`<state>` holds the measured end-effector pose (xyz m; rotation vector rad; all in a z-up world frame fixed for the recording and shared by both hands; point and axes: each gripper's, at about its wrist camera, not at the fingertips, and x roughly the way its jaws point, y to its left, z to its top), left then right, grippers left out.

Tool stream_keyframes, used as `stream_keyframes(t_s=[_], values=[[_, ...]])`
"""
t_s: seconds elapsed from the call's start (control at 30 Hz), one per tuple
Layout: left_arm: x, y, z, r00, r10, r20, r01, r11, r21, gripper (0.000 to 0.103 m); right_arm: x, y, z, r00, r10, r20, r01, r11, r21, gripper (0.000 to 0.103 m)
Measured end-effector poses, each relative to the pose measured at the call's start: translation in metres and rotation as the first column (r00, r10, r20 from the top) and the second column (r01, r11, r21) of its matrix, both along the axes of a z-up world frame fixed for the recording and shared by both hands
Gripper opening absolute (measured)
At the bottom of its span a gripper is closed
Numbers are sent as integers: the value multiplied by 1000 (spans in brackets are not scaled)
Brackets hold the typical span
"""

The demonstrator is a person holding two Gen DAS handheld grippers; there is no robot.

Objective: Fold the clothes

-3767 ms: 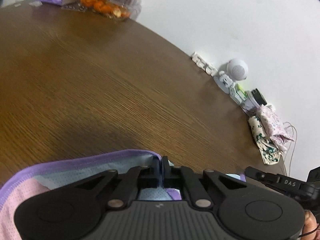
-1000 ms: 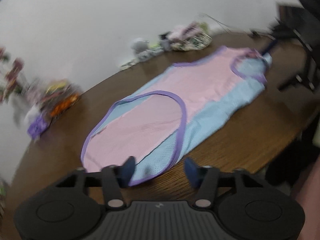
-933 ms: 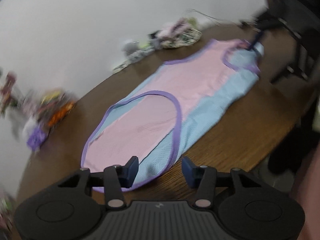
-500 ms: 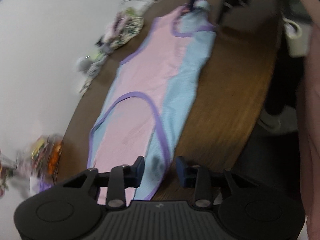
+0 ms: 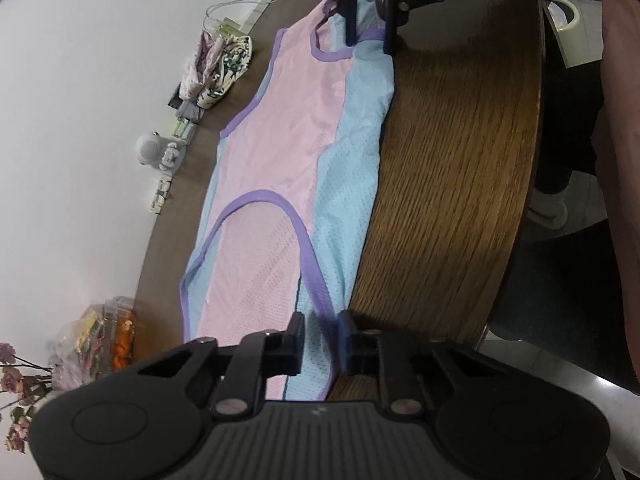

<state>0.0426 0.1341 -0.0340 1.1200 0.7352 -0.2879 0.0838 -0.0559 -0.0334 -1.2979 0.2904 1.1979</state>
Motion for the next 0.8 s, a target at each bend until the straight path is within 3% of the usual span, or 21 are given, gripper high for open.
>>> stream_keyframes(t_s=[0.07,0.23,0.47,0.6,0.7,0.8], values=[[3,2,2,1000,5,-16,-6,1000,-19,5,-1,1,0,1000,5,-14,-6,1000,-15,15],[5,6,6,999,15,-34,-17,997,-74,3,2,0,2,997,-19,-70,18,1000,-18,5],[7,23,23,996,78,-31,-83,978,-193,3,10,-3,16,991,-48,-126,51,999,16,5],[10,29,24,993,114,-29,-117,970,-211,4,17,-3,21,986,-64,-154,69,997,31,5],[13,29,24,990,136,-21,-137,965,-224,11,22,-2,24,979,-80,-189,90,995,44,5],[12,16,34,994,105,12,-97,954,-285,21,30,-2,29,965,-104,-241,122,991,61,5]])
